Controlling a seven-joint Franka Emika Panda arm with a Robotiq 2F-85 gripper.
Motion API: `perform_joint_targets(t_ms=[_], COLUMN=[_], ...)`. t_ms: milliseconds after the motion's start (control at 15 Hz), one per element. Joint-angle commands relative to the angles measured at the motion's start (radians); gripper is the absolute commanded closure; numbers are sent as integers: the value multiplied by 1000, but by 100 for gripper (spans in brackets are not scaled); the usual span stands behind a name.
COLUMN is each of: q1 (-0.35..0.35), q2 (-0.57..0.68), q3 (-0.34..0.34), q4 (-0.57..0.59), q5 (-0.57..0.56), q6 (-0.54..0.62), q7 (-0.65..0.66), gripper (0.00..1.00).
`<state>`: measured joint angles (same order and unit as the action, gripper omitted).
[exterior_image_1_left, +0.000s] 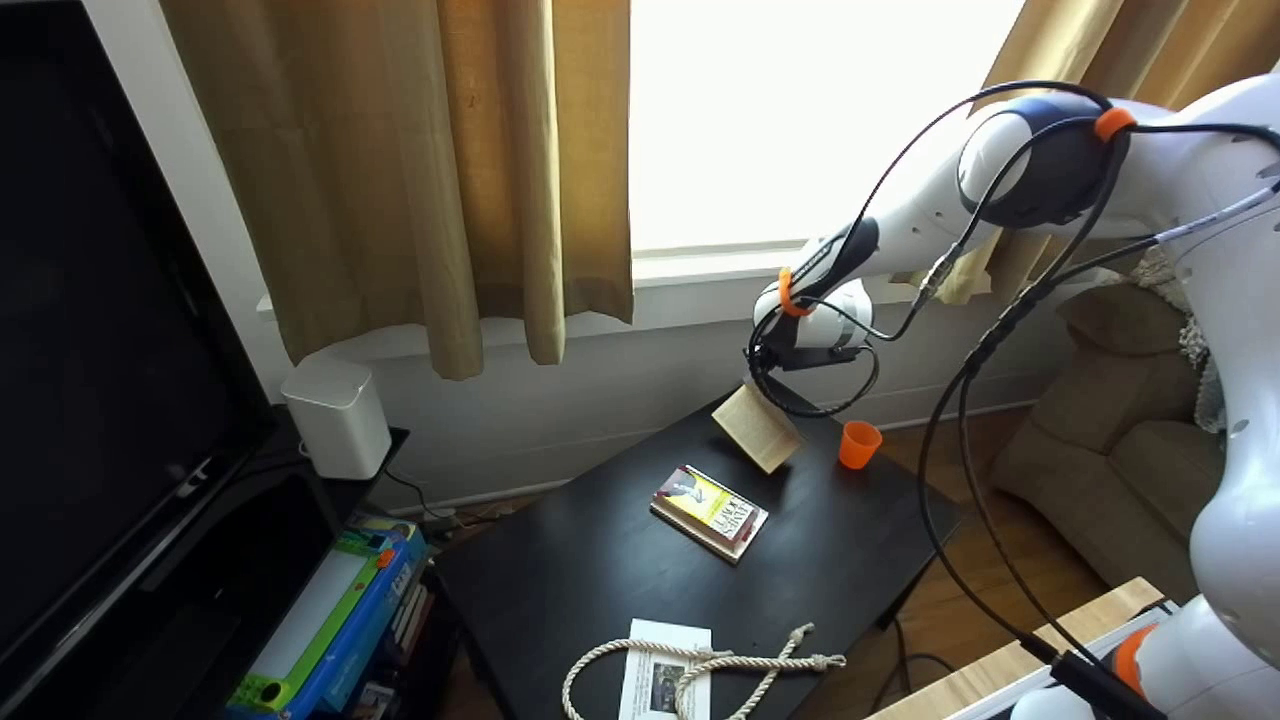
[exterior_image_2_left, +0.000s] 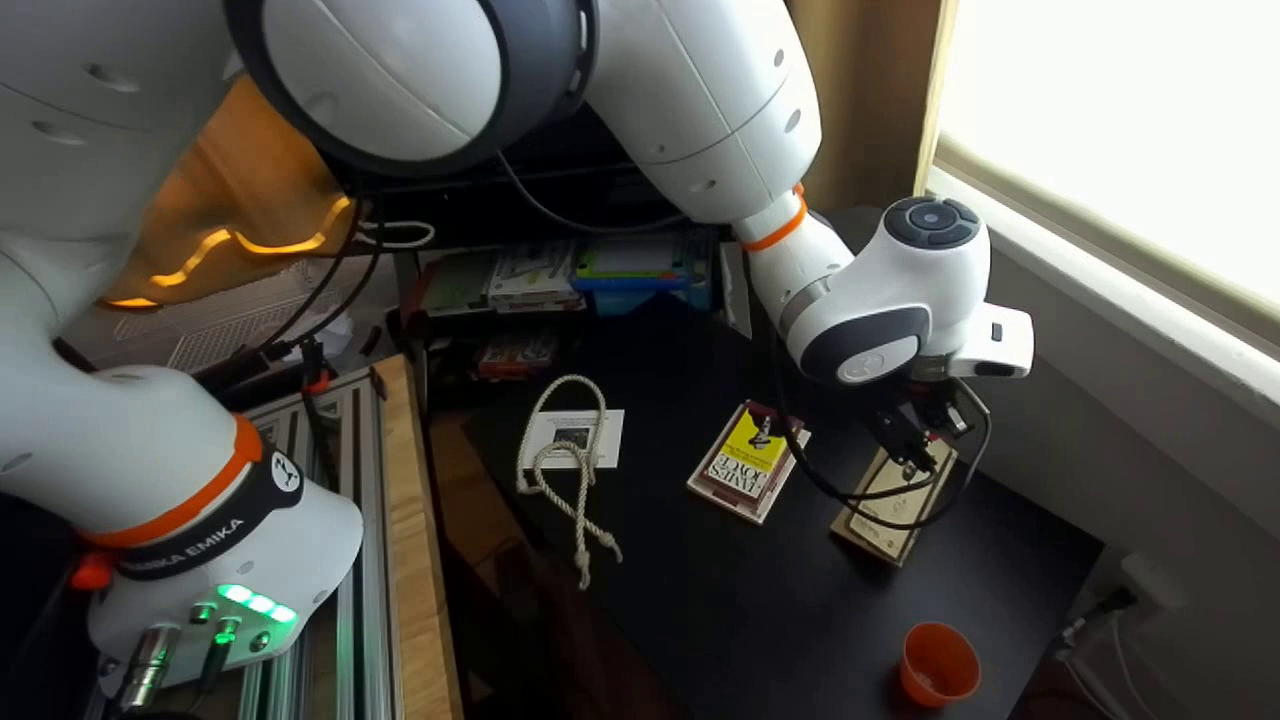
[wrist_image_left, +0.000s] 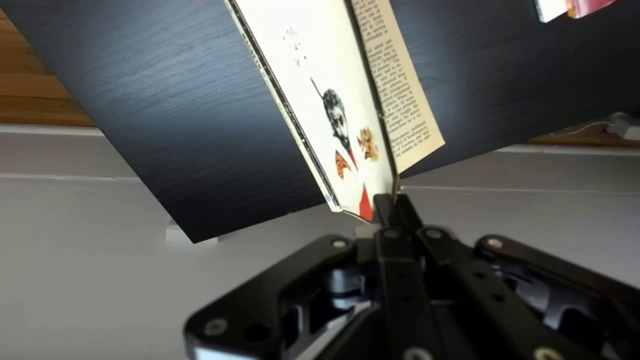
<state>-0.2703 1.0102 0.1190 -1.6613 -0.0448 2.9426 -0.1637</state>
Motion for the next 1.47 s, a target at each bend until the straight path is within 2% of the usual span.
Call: perform_joint_targets(t_ms=[0,600,867,1133,1400], q1=[-50,-126,-172,-171,-131], q2=[-112,-273,-327,-376,-405], q3=[58,155,212,231,214], q4=[-120,-259,-307,-343,-359], q5=[40,96,136,187,216], q6=[-20,-38,-91,-180,-267], q7=[-31,-78,-133,-188,-227], gripper=[100,100,100,100,100])
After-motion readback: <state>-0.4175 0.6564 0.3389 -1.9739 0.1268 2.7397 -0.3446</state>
